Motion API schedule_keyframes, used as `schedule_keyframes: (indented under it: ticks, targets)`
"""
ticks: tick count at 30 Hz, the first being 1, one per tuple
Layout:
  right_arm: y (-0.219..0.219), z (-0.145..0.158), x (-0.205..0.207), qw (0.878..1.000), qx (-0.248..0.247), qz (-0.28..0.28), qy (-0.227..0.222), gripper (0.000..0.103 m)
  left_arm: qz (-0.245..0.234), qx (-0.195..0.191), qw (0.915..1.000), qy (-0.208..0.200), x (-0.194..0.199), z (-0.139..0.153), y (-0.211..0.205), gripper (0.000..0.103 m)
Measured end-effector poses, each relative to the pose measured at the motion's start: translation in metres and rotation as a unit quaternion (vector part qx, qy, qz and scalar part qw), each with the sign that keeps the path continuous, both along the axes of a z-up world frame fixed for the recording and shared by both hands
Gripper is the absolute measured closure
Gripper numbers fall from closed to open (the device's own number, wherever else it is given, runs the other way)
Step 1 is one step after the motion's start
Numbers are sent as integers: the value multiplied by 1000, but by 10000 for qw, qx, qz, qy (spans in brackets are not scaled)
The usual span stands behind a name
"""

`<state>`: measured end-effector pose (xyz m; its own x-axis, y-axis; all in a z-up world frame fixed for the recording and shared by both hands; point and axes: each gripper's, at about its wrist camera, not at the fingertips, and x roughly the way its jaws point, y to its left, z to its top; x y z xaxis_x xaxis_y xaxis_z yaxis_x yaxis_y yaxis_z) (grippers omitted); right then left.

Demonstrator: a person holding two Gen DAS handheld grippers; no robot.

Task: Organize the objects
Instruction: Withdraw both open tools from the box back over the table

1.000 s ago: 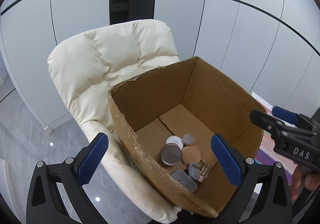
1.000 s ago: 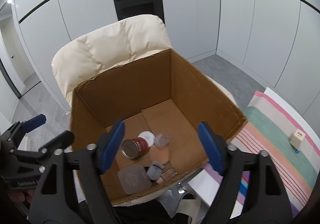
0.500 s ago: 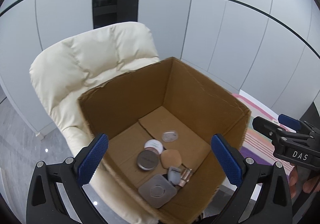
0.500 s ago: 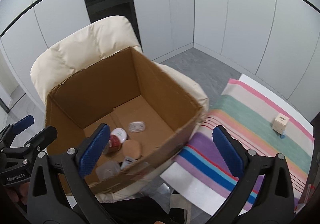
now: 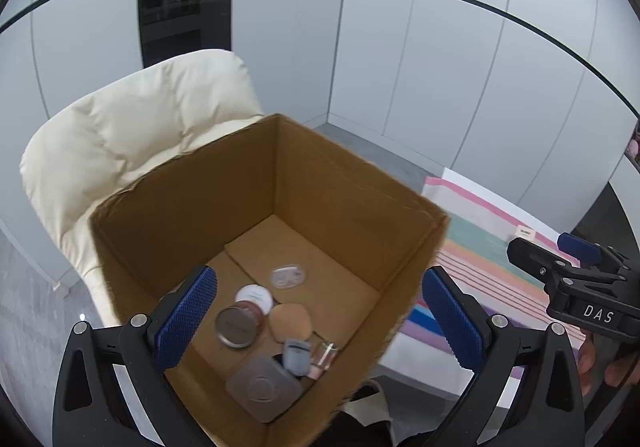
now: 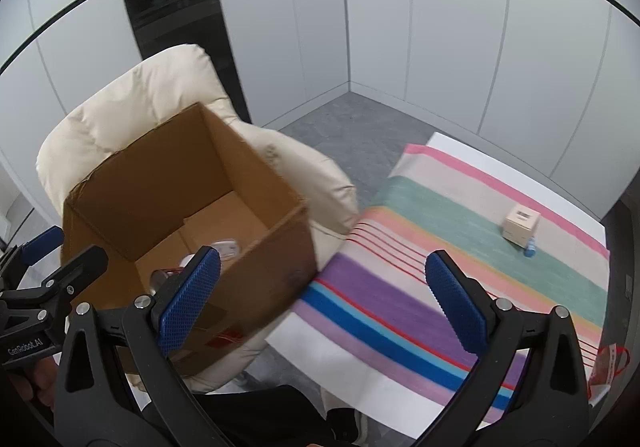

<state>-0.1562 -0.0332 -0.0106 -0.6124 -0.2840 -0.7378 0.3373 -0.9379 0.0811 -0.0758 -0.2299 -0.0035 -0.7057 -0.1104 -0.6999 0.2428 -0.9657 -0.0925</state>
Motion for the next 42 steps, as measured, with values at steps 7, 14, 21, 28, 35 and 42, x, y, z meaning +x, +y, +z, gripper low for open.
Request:
schedule_keyframes:
  ticks: [7, 14, 21, 28, 35, 42]
  targets:
    - [38, 0, -3, 9995, 23, -306, -4, 0, -322, -3, 9995, 9, -16, 1, 34, 0]
    - [75, -2, -4, 9984, 55, -562, -36, 0, -634, -4, 9980, -25, -32, -1, 69, 0]
    - [112, -5, -3, 9963, 60, -858, -87, 0, -893, 27, 9960, -59, -45, -1, 98, 0]
    - [161, -7, 2, 9923, 40, -1228, -153, 0, -1273, 110, 9918, -13, -55, -1, 136, 0]
    - [205, -5, 12, 9877, 54, -1557, -131, 0, -1595, 134, 9871, 14, -63, -3, 172, 0]
    - [255, -8, 20, 9812, 60, -1920, -184, 0, -1894, 69, 9819, -20, -76, -8, 207, 0]
